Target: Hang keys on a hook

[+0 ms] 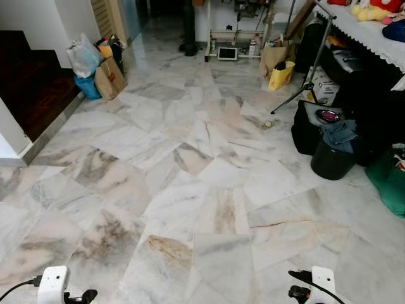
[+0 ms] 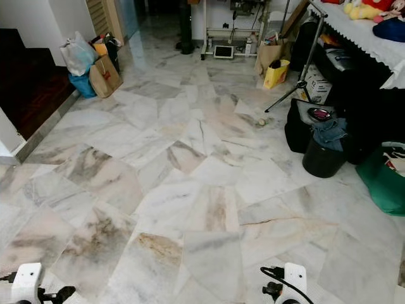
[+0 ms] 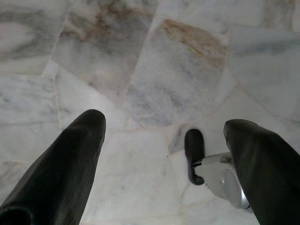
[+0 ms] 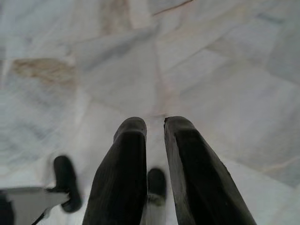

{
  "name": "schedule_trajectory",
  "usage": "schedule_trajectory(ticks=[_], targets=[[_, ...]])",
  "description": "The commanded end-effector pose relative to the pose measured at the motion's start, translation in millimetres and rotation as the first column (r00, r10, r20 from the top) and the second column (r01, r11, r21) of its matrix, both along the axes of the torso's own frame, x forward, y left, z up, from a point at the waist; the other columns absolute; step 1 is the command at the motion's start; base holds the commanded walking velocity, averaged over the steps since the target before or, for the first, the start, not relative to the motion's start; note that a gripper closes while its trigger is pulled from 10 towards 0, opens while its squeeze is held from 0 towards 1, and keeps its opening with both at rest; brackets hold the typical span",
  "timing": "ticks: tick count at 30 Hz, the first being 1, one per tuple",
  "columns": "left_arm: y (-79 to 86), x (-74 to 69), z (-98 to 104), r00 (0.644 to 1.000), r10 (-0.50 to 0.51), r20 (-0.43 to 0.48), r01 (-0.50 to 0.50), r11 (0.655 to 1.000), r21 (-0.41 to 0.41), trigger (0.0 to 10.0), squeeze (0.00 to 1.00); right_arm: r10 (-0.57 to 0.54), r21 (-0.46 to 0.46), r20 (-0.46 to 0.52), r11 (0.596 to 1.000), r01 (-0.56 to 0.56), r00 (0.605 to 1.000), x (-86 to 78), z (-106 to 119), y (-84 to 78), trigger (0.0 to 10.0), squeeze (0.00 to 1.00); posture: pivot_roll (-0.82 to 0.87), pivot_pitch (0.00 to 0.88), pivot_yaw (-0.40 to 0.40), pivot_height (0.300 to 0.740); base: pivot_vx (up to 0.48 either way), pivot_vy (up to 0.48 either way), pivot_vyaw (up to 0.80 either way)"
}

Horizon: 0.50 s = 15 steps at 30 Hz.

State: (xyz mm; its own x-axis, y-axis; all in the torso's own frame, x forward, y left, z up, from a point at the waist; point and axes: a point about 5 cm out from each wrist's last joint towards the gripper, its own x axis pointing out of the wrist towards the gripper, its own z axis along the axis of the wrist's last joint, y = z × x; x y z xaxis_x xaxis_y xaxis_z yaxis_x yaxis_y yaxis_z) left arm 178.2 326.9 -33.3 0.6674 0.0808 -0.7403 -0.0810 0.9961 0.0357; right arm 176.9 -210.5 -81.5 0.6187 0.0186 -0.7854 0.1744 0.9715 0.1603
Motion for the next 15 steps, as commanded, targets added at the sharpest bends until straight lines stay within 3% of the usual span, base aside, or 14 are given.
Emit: schedule_trajectory(ticks=[1,8,15], targets=[[-1.7,1.4,0.1,1.0,-0.019,-0.004,0.019,1.0,0.002,10.0,0.0,-0.005,-0.004,-0.001,1.0,0.005,1.0,1.1,0.9,-2.8,10.0,0.0,0.01,0.0,-0.044,0.74,0.0,0.0,0.0],[-12.2,5.4,-3.5,0.999,0.009,0.032,-0.008,0.999,-0.033,10.0,0.0,-0.027,-0.009,0.007,1.0,0.027,1.0,4.1,4.1,-11.8,10.0,0.0,0.02,0.0,-0.102,0.74,0.0,0.0,0.0],[-20.7,18.1,7.5,0.969,-0.03,0.244,0.021,0.999,0.04,10.0,0.0,-0.037,-0.01,0.03,0.999,0.038,0.999,16.8,9.8,-10.9,10.0,0.0,0.05,0.0,-0.135,0.74,0.0,0.0,0.0]])
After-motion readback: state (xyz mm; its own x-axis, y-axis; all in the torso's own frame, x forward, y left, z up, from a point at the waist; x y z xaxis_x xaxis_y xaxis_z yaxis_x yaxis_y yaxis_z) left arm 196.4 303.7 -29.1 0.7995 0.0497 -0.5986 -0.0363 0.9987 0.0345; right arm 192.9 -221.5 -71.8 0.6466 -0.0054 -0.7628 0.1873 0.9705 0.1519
